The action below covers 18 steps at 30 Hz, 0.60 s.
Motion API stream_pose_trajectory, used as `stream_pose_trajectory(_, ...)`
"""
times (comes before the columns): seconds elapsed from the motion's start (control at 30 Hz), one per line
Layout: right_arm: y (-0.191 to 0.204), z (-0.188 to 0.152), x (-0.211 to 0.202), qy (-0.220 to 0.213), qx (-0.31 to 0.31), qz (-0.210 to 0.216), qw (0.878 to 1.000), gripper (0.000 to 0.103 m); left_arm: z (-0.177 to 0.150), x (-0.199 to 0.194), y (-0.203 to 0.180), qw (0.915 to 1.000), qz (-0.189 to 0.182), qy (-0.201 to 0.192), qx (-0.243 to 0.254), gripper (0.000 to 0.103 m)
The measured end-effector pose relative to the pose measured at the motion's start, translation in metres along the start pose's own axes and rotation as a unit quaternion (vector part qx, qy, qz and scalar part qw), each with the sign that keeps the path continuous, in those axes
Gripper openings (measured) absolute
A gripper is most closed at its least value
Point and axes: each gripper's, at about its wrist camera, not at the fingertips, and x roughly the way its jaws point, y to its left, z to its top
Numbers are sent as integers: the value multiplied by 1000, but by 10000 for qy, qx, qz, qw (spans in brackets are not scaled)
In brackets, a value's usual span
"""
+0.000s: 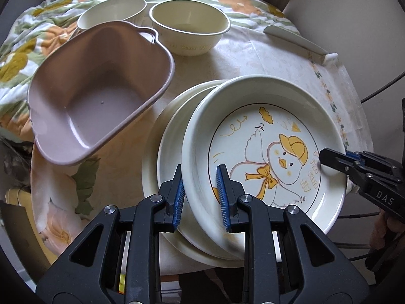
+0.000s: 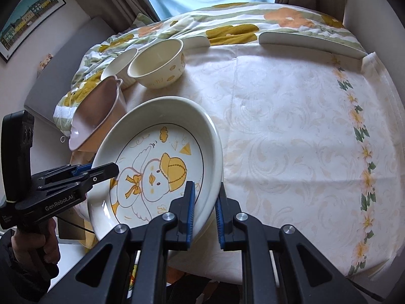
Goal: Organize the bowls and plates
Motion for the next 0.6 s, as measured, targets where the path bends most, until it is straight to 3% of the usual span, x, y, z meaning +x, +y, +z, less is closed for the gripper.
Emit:
stream_pose_trajectory(0.27,1,1,-1,-25,-124,-131,9998,14,0,9,-7,9994,263,20,229,21)
stream_pose_trajectory(0.5,6,1,-1,-12,-326,-295,9990,14,-2,10,-33,9905,1021,-144,914,21)
stream_pose_trajectory(0.6,8,0,1,21,-470,-441,9979,14,-3,9,-37,9874,1183,-140,1040,21)
